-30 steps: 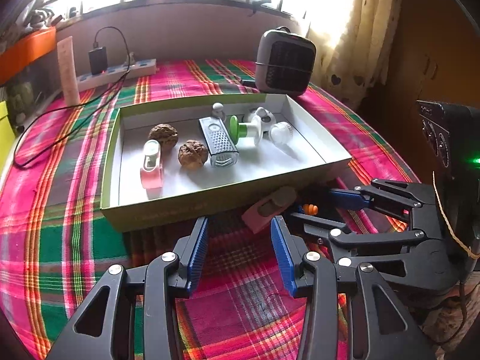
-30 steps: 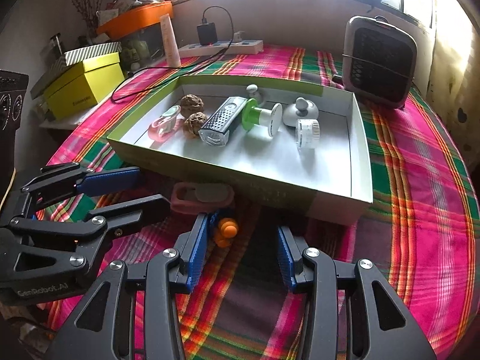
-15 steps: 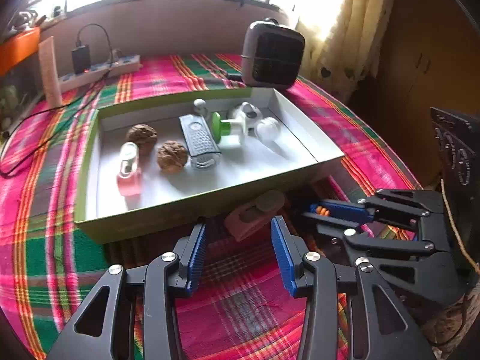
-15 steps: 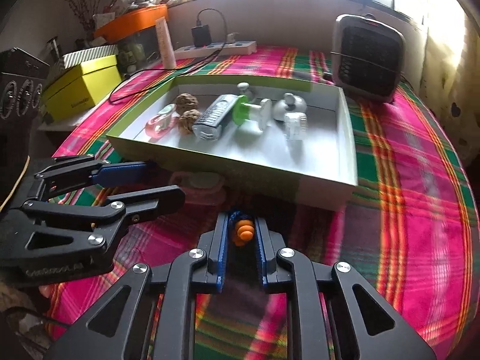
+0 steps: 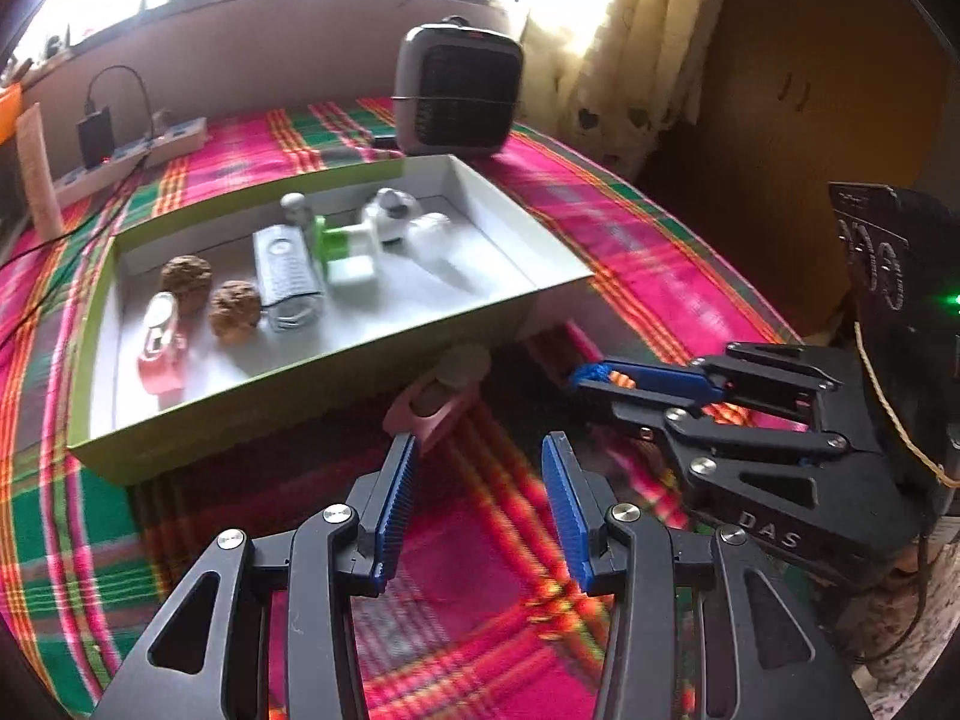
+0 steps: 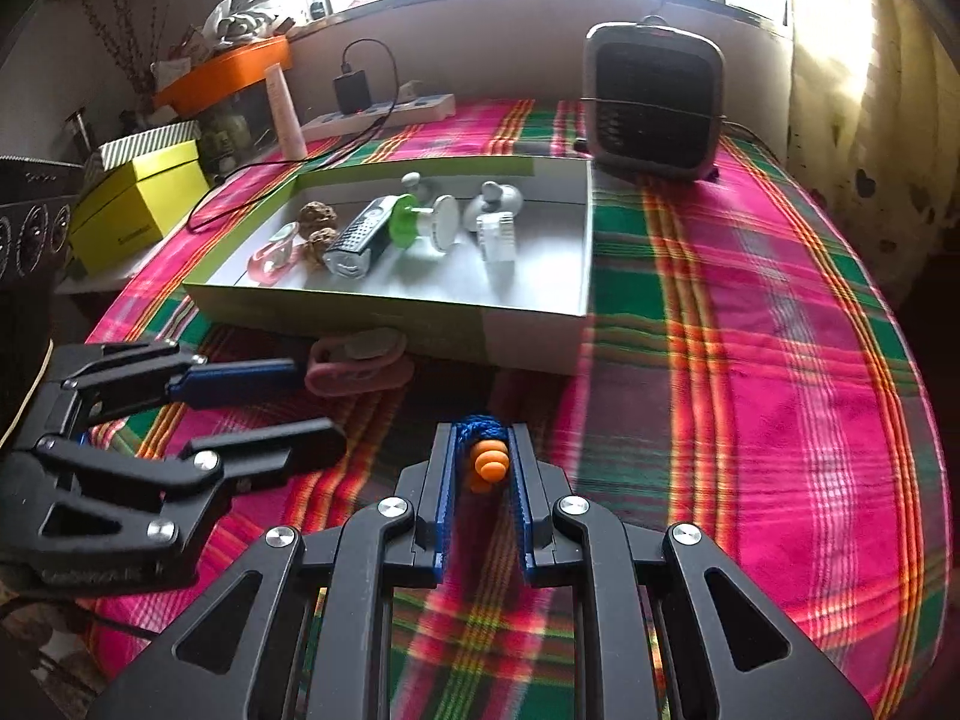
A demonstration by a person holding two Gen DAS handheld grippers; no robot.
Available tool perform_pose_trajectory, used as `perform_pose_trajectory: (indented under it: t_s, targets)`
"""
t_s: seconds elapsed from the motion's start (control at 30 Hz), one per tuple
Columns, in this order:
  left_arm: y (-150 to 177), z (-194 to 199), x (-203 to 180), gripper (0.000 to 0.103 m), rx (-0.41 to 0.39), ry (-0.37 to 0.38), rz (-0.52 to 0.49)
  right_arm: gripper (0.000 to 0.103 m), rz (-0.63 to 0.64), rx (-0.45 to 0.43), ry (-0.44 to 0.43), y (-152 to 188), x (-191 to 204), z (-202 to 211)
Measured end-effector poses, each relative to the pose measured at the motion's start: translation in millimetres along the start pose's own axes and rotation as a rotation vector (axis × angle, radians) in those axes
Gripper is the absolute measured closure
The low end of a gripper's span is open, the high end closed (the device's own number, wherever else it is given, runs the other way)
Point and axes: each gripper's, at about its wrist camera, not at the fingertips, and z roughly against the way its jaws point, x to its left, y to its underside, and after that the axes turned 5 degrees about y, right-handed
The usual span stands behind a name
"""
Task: Organize objects
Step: 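Grasp the pink-and-white holder with the left gripper while the right gripper holds the beaded toy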
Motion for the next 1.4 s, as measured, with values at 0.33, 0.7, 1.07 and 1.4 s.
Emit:
perform_pose_trajectory:
  t_s: [0.33,0.7,1.07,1.4]
  targets:
    - [-4.2,4.5,3.1,0.062,-0.016,-0.043,-0.006,0.085,-0.019,-0.006,0.007,3.7,-6.3,2.6]
    - [-13.0,-16.7,-4.6,0.062,0.013,-0.055,-0.063,0.085,-0.022,-0.006,0.009,3.8,-7.2,3.6]
    - [-16.8,-30.3,-5.2,0.063,0.023,-0.071,-0.050,0.085,-0.030,-0.005,0.010,4.7,-11.0,3.6]
    - [-16.9,-31.4,-6.2,0.076,0.019,-0.116,-0.048,0.085,-0.032,-0.006,0.008,4.6,-11.2,3.3]
